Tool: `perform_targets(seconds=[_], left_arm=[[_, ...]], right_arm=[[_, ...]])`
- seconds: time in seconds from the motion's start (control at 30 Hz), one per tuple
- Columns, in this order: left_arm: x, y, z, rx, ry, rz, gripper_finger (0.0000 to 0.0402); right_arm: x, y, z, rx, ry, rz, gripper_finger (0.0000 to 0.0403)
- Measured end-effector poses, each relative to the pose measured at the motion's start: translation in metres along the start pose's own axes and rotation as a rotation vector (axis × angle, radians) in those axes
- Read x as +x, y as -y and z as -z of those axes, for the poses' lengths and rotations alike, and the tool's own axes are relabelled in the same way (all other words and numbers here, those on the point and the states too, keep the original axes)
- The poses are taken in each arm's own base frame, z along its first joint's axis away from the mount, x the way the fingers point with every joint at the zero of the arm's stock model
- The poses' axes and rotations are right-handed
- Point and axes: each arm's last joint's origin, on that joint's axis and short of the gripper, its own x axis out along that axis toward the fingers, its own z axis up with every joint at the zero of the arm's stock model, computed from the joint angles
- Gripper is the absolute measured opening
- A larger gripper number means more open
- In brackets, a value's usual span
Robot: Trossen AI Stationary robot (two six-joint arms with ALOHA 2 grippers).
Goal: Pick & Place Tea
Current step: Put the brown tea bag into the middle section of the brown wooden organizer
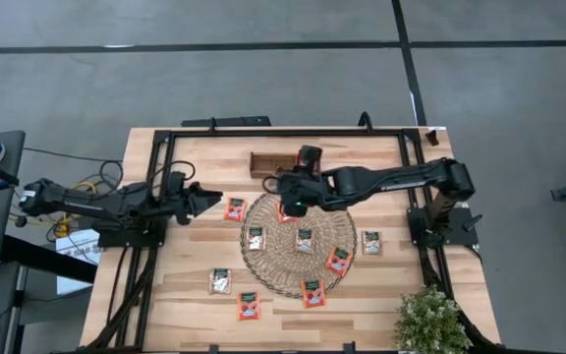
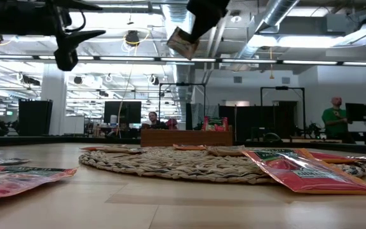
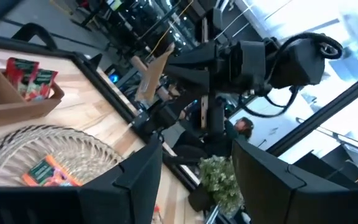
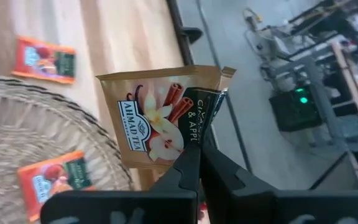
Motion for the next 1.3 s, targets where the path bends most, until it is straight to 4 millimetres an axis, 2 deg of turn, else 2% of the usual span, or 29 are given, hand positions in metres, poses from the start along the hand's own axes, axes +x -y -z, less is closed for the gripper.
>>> perform_targets(seconds=[0.13,0.27,0.57,0.7,0.8,0.97,1.3], left_arm=[[0.014,0.006,-0.001,0.019,-0.012,-0.025,0.0188],[0.036,0.020,-0.006,0.078,-0.036,-0.041,0.0188],[0.092,0.051,-0.018,0.225,-0.106,-0.121,0.0188],[0.113,0.055,-0.021,0.277,-0.196,-0.211,0.0188],[0.125,0.058,-0.024,0.280,-0.237,-0.214,0.0188],[0.137,0.058,-0.023,0.294,-0.275,-0.202,0.0188],[0.132,0.053,-0.021,0.297,-0.319,-0.299,0.0188]], right_arm=[[0.004,-0.004,-0.011,-0.003,0.021,-0.045,0.0000],[0.003,-0.004,-0.016,0.010,0.045,-0.100,0.0000],[-0.006,-0.007,-0.017,0.037,0.067,-0.151,0.0000],[-0.010,-0.012,-0.018,0.023,0.072,-0.161,0.0000],[-0.013,-0.015,-0.018,0.018,0.075,-0.166,0.0000],[-0.013,-0.015,-0.016,0.030,0.060,-0.169,0.0000],[-0.013,-0.017,-0.013,0.031,0.031,-0.197,0.0000]])
